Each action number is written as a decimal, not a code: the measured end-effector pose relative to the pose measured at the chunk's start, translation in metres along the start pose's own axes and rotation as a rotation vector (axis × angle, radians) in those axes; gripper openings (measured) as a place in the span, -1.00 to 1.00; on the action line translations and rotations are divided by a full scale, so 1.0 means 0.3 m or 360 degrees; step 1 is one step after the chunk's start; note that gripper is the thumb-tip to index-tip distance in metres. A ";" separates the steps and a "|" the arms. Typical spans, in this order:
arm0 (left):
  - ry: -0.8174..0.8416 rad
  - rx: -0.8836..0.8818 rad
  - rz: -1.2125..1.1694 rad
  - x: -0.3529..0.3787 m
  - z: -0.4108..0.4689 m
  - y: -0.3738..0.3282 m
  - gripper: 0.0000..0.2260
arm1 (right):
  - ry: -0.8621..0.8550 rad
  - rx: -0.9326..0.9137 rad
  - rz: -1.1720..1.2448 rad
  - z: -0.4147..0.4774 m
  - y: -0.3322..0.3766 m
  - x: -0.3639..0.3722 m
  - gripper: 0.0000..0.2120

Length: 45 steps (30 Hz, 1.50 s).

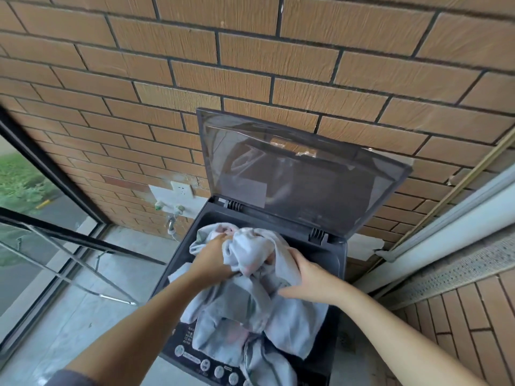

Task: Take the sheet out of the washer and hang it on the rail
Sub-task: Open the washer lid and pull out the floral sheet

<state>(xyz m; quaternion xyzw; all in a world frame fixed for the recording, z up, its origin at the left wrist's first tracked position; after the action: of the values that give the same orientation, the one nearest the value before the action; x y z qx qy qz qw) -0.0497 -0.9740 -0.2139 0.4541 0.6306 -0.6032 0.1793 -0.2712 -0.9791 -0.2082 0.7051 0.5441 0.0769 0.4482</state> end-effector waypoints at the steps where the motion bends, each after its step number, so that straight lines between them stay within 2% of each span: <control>1: -0.0070 -0.0010 0.0023 -0.041 -0.019 -0.012 -0.44 | -0.0018 0.0022 -0.0009 -0.004 0.007 -0.005 -0.11; 3: -0.0191 0.0000 0.0048 -0.115 -0.049 -0.046 -0.38 | -0.0116 -0.0017 0.0022 -0.007 0.038 -0.026 -0.19; 6: -0.0326 0.0014 0.0055 -0.202 -0.101 -0.108 -0.39 | -0.0279 -0.0120 0.0049 -0.025 0.110 -0.053 -0.43; 11: -0.0439 -0.0150 -0.0004 -0.304 -0.175 -0.183 -0.38 | -0.0436 -0.0269 0.0143 -0.067 0.190 -0.075 -0.67; 14: -0.0498 -0.0248 0.0014 -0.361 -0.206 -0.203 -0.52 | -0.0435 -0.0359 0.0227 -0.112 0.221 -0.089 -0.73; 18: -0.0498 -0.0223 0.0253 -0.430 -0.250 -0.300 -0.75 | -0.0451 -0.0431 0.0251 -0.168 0.258 -0.113 -0.75; 23: -0.0575 -0.0240 0.0415 -0.491 -0.293 -0.372 -0.81 | -0.0436 -0.0503 0.0183 -0.200 0.315 -0.142 -0.73; 28: -0.0811 -0.0283 0.0287 -0.552 -0.355 -0.361 -0.78 | -0.0275 -0.0520 0.0202 -0.210 0.342 -0.144 -0.51; 31: -0.0974 -0.0363 0.0263 -0.596 -0.398 -0.364 -0.79 | -0.0187 -0.0598 0.0398 -0.203 0.387 -0.127 -0.52; 33: -0.1070 -0.0425 0.0335 -0.620 -0.427 -0.373 -0.77 | -0.0132 -0.0630 0.0479 -0.187 0.434 -0.105 -0.53; 37: -0.1160 -0.0521 0.0523 -0.653 -0.506 -0.319 -0.63 | -0.0011 -0.0655 0.0398 -0.144 0.500 -0.054 -0.37; 39: -0.1198 -0.0593 0.0545 -0.654 -0.564 -0.302 -0.62 | 0.0081 -0.0693 0.0401 -0.141 0.521 -0.023 -0.46; 42: -0.1325 -0.0695 0.0480 -0.636 -0.672 -0.306 -0.45 | 0.0224 -0.0759 0.0411 -0.126 0.539 0.030 -0.53; 45: -0.1394 -0.0721 0.0472 -0.632 -0.775 -0.317 -0.50 | 0.0241 -0.0835 0.0482 -0.108 0.591 0.083 -0.65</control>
<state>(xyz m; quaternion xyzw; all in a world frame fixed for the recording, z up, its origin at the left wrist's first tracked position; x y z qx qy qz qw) 0.0493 -0.8135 0.0381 0.1934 0.5400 -0.5532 0.6042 -0.1569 -0.9415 -0.0717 0.6308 0.4262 0.3328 0.5565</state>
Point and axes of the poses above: each hand's wrist, its own z-axis towards the middle knuckle, its own x-axis out of the palm, y = z × x, the point moved 3 cm from there along z, towards the middle knuckle, and after that the axes turned 11 degrees about y, right-handed, at the moved point
